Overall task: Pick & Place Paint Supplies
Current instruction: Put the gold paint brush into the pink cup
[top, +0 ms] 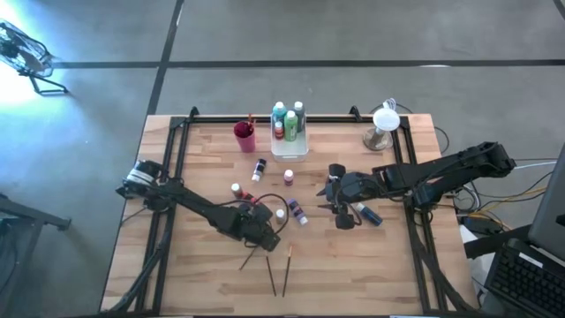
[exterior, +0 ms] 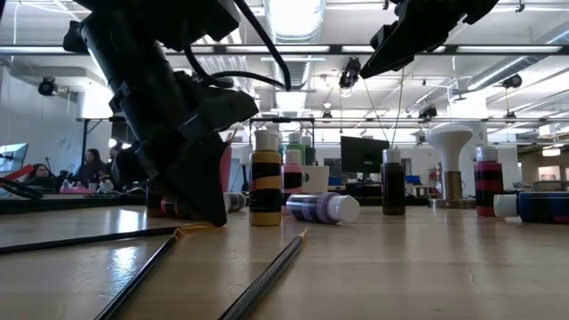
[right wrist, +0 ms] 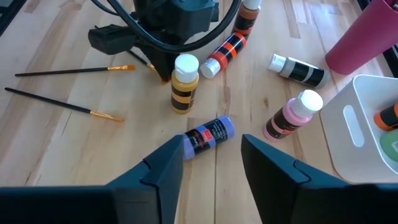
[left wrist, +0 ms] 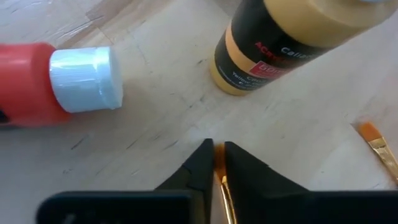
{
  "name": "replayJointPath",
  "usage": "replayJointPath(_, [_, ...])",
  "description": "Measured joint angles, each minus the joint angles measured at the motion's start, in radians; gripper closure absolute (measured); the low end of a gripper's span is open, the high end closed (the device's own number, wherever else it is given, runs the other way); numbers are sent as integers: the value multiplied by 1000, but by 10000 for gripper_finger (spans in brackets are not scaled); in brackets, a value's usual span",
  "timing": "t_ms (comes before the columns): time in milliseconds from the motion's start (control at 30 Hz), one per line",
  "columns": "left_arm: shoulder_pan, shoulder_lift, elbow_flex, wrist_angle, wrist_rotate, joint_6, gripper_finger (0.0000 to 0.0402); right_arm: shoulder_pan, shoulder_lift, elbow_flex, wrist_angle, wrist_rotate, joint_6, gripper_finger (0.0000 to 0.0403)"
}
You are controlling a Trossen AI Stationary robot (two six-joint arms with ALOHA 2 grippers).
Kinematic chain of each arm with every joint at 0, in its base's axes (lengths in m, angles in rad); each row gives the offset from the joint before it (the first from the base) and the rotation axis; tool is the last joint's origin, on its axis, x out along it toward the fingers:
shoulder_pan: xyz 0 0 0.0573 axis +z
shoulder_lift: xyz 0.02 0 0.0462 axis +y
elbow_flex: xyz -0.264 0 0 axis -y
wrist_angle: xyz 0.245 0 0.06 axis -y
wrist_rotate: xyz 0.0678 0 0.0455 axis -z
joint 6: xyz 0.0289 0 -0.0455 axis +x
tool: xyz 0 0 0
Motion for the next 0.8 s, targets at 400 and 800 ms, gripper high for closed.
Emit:
replayJointPath(400, [-7, -96, -4, -47, 96, 112, 399, 0, 0, 0, 0, 0, 1, 232])
replayJointPath(800, [-11, -473, -4, -113, -182, 335, 401, 0, 0, 0, 3, 0, 26, 265])
